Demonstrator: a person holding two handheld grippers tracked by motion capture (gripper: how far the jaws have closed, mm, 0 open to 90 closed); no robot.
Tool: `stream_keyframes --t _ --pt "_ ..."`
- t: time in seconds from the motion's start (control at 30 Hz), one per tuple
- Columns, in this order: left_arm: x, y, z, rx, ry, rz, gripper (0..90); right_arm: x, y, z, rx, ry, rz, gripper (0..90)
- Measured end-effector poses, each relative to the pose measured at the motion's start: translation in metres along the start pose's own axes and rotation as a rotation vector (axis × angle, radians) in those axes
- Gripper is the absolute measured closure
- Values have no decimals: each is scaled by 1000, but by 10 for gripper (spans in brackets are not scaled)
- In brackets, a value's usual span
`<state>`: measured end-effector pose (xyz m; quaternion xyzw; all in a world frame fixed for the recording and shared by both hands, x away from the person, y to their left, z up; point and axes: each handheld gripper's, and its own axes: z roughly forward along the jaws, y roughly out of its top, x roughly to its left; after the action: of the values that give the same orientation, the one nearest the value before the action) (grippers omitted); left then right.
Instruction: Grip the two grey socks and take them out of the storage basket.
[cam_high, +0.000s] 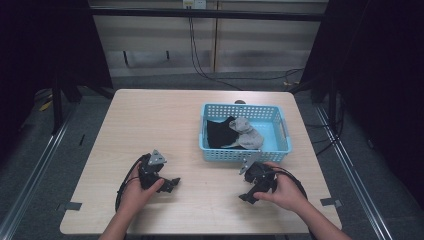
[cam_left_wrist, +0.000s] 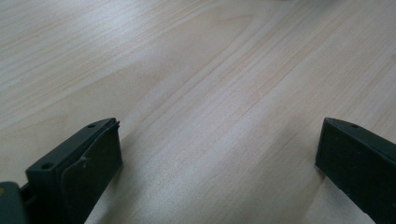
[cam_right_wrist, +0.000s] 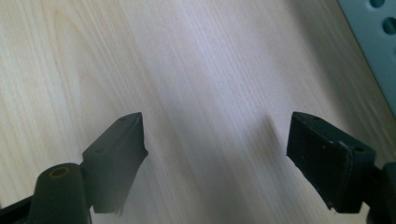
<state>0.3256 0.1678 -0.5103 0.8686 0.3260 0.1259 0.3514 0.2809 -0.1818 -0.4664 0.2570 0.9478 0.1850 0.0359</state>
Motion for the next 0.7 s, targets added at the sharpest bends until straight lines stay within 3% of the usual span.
stream_keyframes --t 0.1,0.3,0.7 --pt "0 0 0 1 0 0 0 -2 3 -6 42 0 -12 194" --pt "0 0 0 0 0 0 0 -22 16 -31 112 19 -9 219" --pt "0 0 0 1 0 0 0 -54 40 -64 142 22 9 240"
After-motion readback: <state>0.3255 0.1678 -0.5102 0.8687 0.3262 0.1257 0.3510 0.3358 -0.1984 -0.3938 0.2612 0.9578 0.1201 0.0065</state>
